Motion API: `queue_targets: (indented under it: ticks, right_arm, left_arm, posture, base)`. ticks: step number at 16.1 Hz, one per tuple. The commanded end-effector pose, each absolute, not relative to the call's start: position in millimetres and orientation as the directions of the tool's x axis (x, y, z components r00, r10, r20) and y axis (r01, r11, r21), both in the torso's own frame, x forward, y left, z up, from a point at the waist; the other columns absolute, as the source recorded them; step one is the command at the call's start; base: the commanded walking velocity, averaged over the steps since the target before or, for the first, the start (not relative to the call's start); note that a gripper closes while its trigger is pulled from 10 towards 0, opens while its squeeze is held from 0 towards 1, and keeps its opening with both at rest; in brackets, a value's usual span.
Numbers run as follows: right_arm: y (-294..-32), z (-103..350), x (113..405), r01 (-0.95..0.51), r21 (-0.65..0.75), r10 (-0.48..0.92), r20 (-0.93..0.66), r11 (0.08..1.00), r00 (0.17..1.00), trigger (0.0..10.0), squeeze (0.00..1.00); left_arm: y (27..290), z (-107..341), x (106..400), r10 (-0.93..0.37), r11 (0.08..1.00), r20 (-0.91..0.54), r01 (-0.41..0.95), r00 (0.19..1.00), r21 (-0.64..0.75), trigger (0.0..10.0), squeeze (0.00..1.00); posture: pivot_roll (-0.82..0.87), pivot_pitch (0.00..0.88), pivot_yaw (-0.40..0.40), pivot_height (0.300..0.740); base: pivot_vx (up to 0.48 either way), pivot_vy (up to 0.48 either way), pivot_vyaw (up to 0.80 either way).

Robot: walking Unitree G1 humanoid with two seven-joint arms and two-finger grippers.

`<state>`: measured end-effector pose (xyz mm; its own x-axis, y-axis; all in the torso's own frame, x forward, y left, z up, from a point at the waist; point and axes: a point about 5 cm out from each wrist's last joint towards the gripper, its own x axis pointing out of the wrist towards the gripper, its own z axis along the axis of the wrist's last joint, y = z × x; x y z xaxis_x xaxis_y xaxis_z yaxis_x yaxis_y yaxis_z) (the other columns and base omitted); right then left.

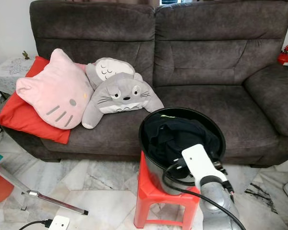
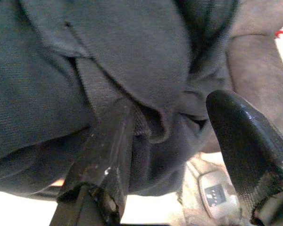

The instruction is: Hang hanger

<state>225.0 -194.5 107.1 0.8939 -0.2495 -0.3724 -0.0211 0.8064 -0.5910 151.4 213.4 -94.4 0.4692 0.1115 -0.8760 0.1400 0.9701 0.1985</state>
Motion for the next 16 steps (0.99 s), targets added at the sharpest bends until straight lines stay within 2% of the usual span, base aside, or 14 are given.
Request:
queue_targets:
  ticks: [1, 10, 16]
  right_arm:
    - [-199.7, 110.7, 224.7, 0.028, -0.597, -0.288, -0.345, 0.801, 0.893, 10.0, 0.00]
    - [-194.7, 117.0, 239.1, 0.089, -0.561, -0.282, -0.269, 0.823, 0.921, 10.0, 0.00]
    - [-199.1, 102.4, 229.7, 0.065, -0.561, -0.305, -0.347, 0.825, 0.887, 10.0, 0.00]
  left_arm:
    - [213.5, -95.4, 149.1, 0.113, 0.968, -0.882, 0.149, 0.457, 0.201, 10.0, 0.00]
    - [213.9, -95.4, 148.8, 0.115, 0.968, -0.882, 0.150, 0.457, 0.204, 10.0, 0.00]
    - [213.7, -95.6, 148.7, 0.111, 0.967, -0.885, 0.155, 0.453, 0.201, 10.0, 0.00]
  posture:
    - [-0.22, 0.000, 0.026, 0.740]
    - [-0.21, 0.000, 0.026, 0.740]
    - [-0.22, 0.000, 0.027, 0.740]
  base:
    - [0.000, 0.000, 0.00]
    - [0.000, 0.000, 0.00]
    - [0.000, 0.000, 0.00]
